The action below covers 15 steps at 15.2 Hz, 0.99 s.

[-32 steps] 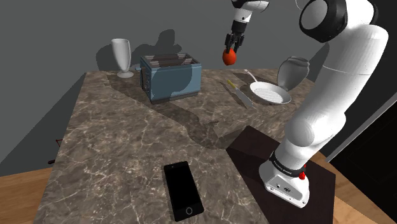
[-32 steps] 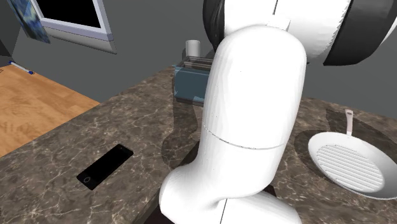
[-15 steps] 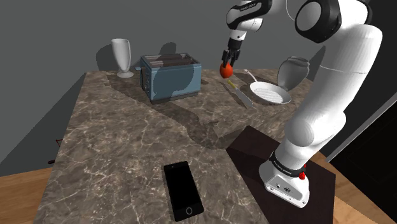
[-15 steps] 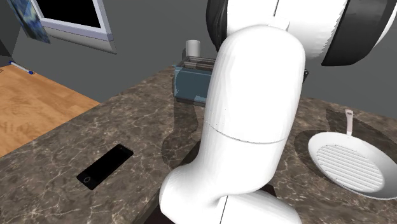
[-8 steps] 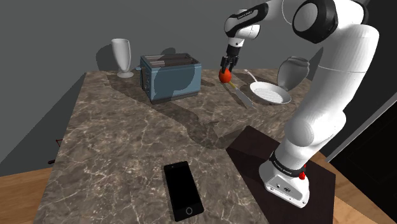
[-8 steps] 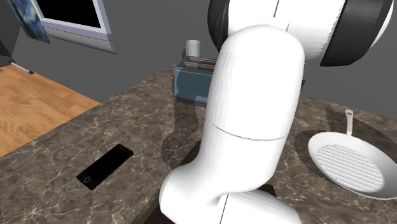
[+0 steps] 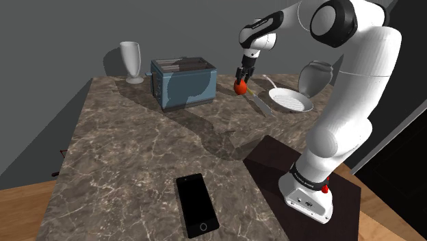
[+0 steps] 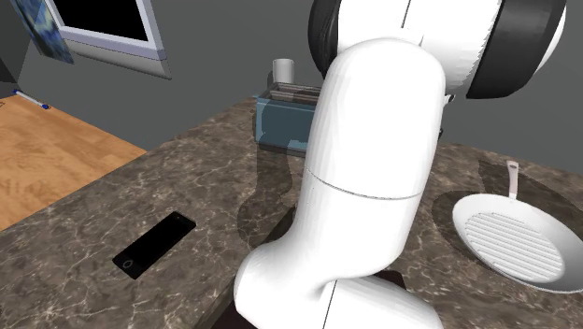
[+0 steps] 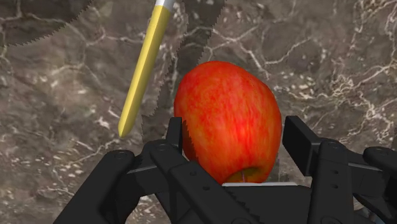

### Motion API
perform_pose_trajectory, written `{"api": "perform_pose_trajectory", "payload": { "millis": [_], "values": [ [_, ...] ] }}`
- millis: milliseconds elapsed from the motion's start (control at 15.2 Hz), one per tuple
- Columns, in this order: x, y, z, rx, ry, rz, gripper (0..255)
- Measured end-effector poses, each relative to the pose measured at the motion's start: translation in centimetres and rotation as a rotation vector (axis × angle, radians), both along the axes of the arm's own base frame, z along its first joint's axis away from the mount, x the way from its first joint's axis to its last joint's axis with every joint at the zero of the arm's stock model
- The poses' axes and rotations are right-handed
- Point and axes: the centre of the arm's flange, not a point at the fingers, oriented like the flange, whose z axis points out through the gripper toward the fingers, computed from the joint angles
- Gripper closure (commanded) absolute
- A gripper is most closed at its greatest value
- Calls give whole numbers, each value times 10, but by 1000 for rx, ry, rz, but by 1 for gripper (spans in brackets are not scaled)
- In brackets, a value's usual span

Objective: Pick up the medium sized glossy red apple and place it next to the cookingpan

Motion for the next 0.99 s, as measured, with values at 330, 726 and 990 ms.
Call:
{"api": "perform_pose_trajectory", "payload": {
  "millis": [330, 726, 990],
  "values": [
    [0, 0, -1, 0, 0, 0, 255],
    [0, 0, -1, 0, -1, 0, 0],
    [1, -3, 26, -1, -2, 0, 0]
  ]
}}
